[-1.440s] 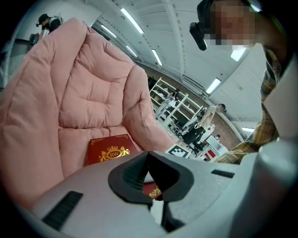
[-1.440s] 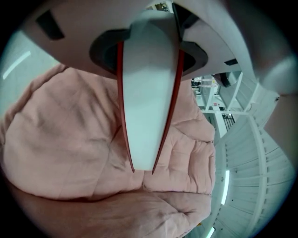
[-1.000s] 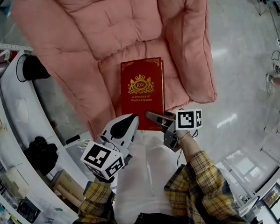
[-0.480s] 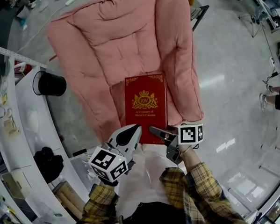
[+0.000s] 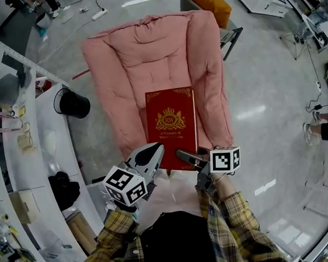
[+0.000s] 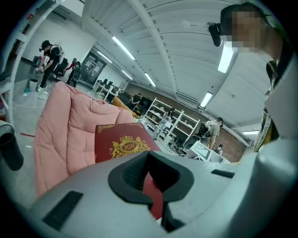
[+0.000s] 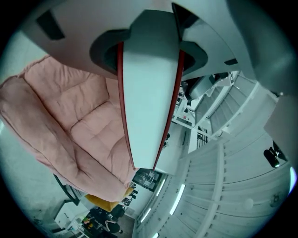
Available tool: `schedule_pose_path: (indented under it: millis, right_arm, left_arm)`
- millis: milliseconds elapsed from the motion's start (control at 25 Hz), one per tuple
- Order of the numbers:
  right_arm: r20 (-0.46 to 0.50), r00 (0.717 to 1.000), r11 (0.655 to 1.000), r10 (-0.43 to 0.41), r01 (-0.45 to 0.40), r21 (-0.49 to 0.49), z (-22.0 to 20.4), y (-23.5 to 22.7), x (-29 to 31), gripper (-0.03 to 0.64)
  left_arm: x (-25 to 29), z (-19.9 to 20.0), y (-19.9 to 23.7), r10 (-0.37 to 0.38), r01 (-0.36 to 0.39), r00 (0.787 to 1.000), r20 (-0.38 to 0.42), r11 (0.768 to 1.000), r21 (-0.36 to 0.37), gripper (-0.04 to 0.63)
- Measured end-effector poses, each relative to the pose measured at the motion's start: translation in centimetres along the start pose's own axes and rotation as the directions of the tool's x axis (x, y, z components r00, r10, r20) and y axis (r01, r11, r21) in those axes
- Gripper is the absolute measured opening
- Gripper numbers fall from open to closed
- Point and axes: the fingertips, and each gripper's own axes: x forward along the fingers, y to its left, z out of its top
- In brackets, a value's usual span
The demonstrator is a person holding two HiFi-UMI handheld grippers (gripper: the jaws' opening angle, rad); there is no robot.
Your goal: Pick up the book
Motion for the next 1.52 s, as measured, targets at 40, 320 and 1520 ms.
schedule_pose_path:
  millis: [40, 320, 1520]
  right_arm:
    - [0.006, 1.0, 1.0, 0.003, -0.003, -0.016, 0.2, 0.8, -0.4, 0.255]
    - [0.073, 0.996, 0.99, 0.04, -0.03, -0.137, 3.1, 5.9, -2.8, 0.255]
    - [0.094, 0.989, 0.962, 0.111, -0.083, -0.261, 4.0, 11.9, -5.4, 0.255]
  left_arm:
    - [-0.3, 0.6, -0.3, -0.002, 0.002, 1.0, 0.009, 1.0, -0.001, 0.005]
    - [-1.9, 4.7, -2.3, -0.01, 0.008, 0.997, 0.077, 1.0, 0.023, 0.005]
    - [-3.9, 8.4, -4.8, 0.003, -0.013, 0.981, 0.194, 0.999, 0.05, 0.005]
